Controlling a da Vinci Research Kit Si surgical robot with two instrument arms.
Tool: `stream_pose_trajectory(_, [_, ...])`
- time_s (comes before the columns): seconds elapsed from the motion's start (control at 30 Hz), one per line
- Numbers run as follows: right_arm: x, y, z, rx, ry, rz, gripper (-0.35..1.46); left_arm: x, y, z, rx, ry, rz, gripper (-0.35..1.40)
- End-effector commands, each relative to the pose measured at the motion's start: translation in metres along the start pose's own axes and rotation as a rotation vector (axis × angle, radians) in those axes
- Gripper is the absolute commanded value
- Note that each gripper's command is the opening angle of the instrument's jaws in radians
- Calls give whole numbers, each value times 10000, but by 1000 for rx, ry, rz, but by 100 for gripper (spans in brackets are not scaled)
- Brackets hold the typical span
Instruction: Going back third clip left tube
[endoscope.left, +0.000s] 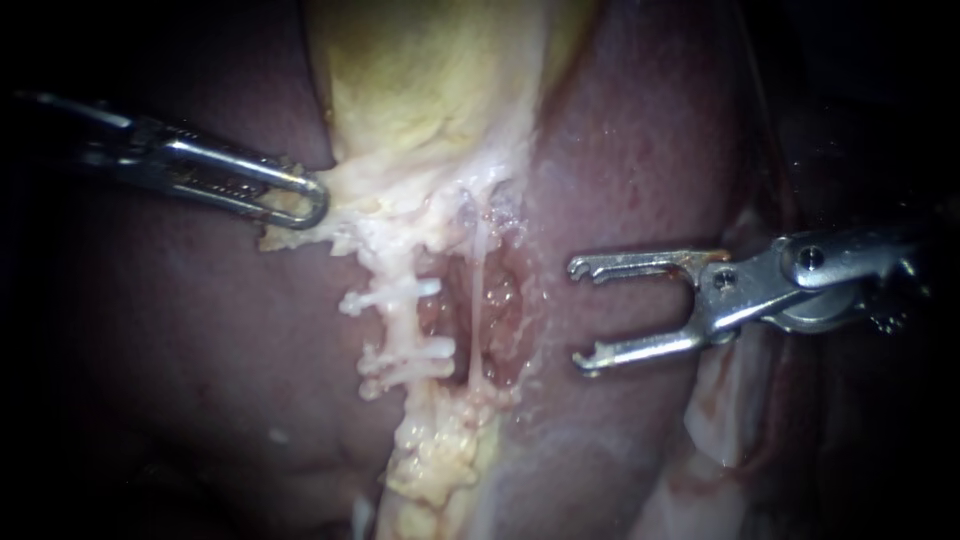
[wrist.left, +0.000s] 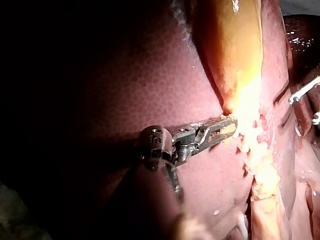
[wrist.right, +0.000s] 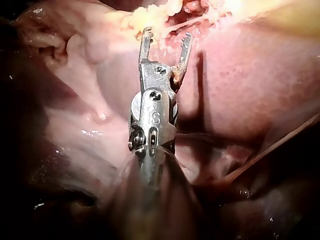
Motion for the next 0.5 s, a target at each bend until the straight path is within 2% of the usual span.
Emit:
stream_pose_trajectory(0.03, [0,0,0,0,0,0,50,-1,0,4,5,2,11,-35])
stream_pose_trajectory(0.17, [1,-1,0,0,0,0,50,-4,-1,13,10,4,24,-35])
stream_pose_trajectory(0.37, [1,-2,0,0,0,0,50,-3,-2,16,11,5,31,-35])
stream_pose_trajectory(0.5, [1,-2,0,0,0,0,50,-3,-1,15,20,11,66,-35])
